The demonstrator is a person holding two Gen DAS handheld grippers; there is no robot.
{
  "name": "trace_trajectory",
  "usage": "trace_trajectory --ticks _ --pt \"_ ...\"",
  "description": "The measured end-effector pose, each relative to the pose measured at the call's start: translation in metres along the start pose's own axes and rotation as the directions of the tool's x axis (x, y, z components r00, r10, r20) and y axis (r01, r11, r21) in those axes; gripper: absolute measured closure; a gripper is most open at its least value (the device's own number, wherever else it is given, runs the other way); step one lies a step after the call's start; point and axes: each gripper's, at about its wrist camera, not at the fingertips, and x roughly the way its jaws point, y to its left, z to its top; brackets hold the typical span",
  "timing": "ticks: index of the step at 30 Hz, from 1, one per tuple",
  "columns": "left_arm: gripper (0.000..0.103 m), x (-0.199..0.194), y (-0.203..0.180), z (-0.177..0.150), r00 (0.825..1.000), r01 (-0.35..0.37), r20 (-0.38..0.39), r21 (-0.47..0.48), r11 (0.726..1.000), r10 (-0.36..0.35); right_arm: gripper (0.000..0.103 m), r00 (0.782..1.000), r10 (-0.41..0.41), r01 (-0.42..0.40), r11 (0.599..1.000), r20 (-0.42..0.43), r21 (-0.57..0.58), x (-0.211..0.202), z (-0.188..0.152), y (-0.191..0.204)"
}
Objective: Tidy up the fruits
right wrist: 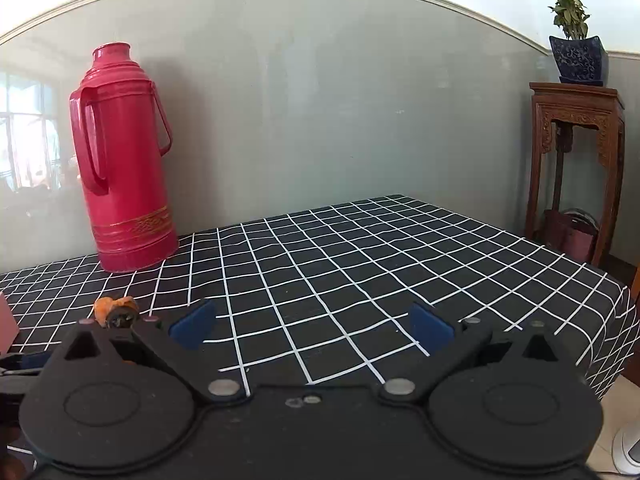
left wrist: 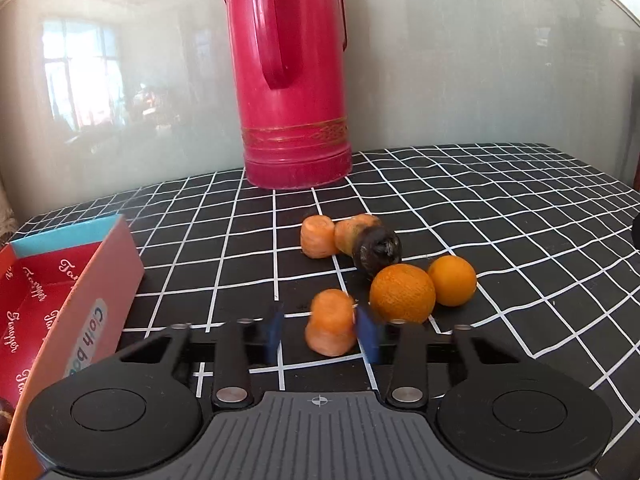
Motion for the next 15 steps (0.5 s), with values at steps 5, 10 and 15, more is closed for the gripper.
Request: trace_trajectory --ticks 5,10,15 --pt "0.077 0.002 0.001 0.001 1.0 0.002 -0.002 -0.017 1.0 -0.002 0.006 0.997 -0.073 0.073 0.997 0.023 -0.014 -0.002 0.0 0.001" --pt "0.078 -0.005 0.007 0.002 0.999 -0.027 0.036 -0.038 0.999 0.028 0.006 0.998 -0.056 0.056 0.998 0.015 0.007 -0.002 0.0 0.001" --pt "0.09 -0.027 0.027 0.006 0.987 -0.108 0.112 -0.05 0.993 0.113 0.006 1.0 -0.016 0.016 0.999 0.019 -0.031 -0.004 -0.003 0.015"
